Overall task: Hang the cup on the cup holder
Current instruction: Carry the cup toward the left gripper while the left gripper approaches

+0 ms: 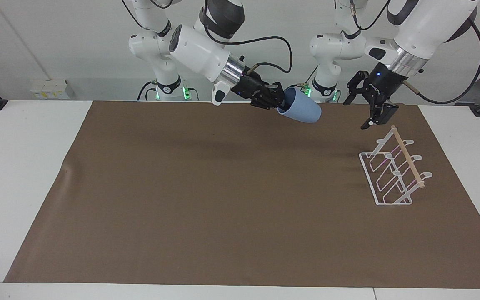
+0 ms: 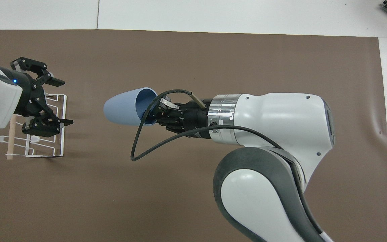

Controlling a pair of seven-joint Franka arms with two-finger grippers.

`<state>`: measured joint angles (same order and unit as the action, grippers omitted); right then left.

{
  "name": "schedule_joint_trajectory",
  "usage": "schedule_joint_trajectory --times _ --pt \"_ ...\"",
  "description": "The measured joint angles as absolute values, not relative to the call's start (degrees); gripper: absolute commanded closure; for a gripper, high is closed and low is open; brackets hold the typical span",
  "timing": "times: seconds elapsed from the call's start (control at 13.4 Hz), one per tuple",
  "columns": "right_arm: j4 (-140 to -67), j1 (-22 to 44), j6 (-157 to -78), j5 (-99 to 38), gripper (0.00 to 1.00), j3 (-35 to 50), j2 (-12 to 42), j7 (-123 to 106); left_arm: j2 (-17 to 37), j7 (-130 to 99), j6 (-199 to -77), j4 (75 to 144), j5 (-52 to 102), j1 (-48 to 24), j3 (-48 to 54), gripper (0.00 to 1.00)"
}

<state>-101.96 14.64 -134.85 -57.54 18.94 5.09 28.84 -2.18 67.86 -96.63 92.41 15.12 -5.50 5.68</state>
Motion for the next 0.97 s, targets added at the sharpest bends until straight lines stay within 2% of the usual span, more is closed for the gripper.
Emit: schedule_joint_trajectory --times 0.97 --pt "-99.6 14.3 -136.1 -60.9 1.00 18.4 6.3 30.8 -1.1 73.0 -105.0 94.0 28.8 -9.1 7.0 0.01"
